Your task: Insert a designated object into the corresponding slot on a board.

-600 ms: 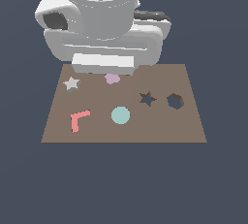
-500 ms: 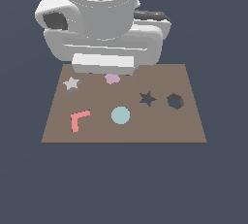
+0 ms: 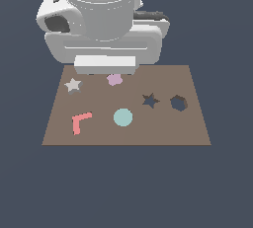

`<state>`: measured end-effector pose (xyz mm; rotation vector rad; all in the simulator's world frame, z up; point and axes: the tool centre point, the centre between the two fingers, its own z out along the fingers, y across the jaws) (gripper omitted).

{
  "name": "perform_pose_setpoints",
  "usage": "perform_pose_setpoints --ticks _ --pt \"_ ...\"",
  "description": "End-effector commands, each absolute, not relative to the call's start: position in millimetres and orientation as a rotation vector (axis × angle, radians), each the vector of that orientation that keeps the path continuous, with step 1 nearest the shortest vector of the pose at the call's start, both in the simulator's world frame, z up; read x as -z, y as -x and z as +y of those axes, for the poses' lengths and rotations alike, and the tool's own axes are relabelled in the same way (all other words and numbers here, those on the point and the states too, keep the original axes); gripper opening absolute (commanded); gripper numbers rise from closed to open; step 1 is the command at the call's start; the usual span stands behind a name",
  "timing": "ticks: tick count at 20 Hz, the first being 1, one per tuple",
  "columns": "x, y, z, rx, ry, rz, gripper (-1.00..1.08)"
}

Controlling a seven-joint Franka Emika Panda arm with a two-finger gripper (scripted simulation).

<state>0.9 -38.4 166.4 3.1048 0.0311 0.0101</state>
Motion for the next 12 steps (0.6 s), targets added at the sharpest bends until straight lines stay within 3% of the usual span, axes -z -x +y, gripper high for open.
perform_pose_setpoints --ticks 1,12 --pt "-163.5 2.3 -41.1 -0.010 -3.105 0.076 1.00" --pt "-142.7 22.9 -61.8 -0.009 -3.084 0.411 1.00"
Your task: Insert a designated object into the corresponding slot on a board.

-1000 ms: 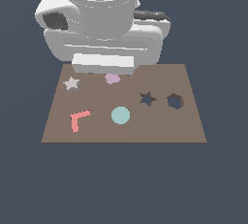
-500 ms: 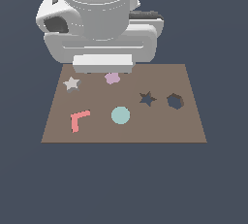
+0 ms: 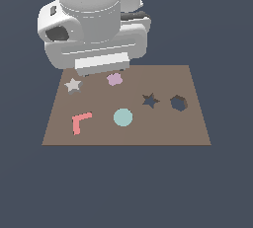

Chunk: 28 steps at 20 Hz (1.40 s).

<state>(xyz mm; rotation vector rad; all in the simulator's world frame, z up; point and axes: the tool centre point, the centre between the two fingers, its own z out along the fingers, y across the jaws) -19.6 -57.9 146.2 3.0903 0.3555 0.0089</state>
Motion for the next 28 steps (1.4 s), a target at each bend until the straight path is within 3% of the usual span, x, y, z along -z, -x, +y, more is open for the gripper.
perform_pose_setpoints --ticks 1,28 --pt "-140.2 25.1 -64.6 -0.008 -3.080 0.451 1.00" --pt "-66.6 49.1 -161.6 -0.004 -2.725 1.554 1.00"
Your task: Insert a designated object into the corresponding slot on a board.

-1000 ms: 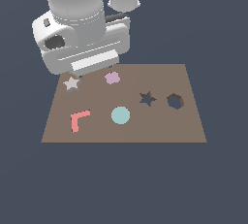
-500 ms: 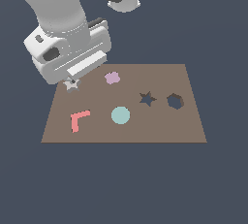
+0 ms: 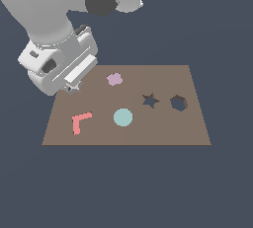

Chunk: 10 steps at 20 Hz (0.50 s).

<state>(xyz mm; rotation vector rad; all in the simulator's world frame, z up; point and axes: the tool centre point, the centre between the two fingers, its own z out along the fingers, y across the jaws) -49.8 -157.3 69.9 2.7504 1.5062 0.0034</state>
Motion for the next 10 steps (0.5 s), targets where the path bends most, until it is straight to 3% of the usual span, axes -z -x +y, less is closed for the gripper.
perform_pose_setpoints --ticks 1,10 --pt "-64.7 48.6 -164.2 -0.004 -2.710 1.581 1.00" --pt "-52.0 43.4 -181.2 -0.001 -2.608 1.751 1.00"
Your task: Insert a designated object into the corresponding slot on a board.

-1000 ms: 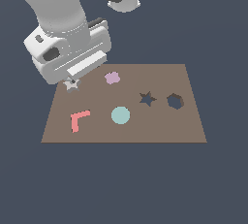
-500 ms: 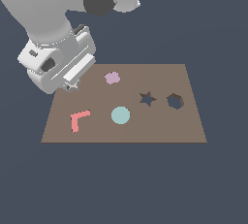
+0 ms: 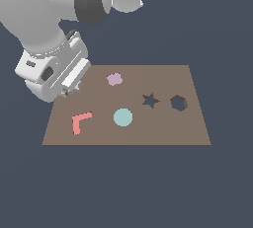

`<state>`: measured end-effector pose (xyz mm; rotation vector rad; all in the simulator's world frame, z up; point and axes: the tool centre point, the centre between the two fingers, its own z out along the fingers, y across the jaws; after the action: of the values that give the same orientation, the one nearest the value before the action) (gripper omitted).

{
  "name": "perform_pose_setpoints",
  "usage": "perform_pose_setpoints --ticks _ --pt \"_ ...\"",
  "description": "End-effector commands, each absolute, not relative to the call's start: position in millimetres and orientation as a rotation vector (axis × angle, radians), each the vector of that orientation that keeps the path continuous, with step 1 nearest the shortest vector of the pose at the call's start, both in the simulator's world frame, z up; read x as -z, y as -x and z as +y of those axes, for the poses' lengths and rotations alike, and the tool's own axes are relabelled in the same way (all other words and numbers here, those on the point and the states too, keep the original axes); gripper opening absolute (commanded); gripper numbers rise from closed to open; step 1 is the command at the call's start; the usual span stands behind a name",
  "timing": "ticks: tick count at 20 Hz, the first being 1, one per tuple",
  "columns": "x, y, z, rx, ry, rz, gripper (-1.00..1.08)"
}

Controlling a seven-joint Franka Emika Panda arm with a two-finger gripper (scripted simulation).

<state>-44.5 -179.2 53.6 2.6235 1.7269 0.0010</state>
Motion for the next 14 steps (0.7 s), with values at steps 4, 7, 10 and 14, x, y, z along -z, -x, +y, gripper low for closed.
perform_pose_setpoints --ticks 4,7,10,14 --pt "-49.3 41.9 -184.6 0.000 -2.585 1.786 1.00" --pt "-48.6 41.4 -185.4 0.000 -2.579 1.795 1.00" --pt "-49.1 41.4 -184.8 0.000 -2.582 1.789 1.00" --pt "-50.0 41.7 -183.6 0.000 -2.590 1.778 1.00"
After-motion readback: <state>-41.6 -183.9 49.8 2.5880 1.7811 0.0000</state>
